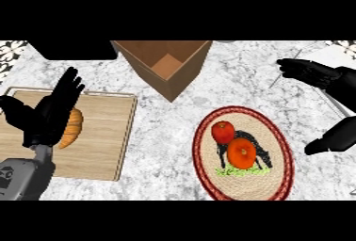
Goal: Pick the squash from the placemat and place it in the tiered shelf
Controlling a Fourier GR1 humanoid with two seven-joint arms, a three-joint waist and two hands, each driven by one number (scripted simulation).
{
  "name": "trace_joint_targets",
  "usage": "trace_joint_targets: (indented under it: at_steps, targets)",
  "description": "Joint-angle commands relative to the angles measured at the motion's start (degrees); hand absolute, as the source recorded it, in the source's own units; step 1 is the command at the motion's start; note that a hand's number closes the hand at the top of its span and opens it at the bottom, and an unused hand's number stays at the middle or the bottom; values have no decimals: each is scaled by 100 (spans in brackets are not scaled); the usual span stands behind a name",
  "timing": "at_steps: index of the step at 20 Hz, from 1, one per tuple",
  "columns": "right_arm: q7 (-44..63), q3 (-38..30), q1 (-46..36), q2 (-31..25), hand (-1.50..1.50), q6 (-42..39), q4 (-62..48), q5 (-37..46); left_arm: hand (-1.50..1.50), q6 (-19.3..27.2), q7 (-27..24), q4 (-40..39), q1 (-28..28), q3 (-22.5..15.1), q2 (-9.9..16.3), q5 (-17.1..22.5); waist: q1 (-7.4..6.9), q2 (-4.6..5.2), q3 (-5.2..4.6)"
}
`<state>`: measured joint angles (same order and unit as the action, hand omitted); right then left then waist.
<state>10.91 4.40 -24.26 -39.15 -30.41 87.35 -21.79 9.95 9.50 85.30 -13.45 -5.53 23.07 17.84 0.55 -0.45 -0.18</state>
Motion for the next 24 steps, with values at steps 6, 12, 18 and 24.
trace_joint_targets:
  at_steps: [6, 12, 18, 24]
  targets:
    - [1450, 1241, -688, -880, -150, -68, 1622, 2184, 0, -156, -68, -273, -129, 138, 34, 34, -33, 31, -3]
    - [2941, 2277, -515, 318, -150, 397, 2280, 3007, 0, 7, 107, -72, -210, -49, -246, -222, -85, 39, 13]
    - [3259, 2819, -302, 391, -150, -86, 2093, 3802, 0, -385, -45, -83, -8, 220, -76, -102, -130, 41, 15]
    - [3689, 2613, -211, 731, -150, -601, 2281, 4150, 0, -605, 111, -531, -435, 508, -140, -101, -48, 42, 16]
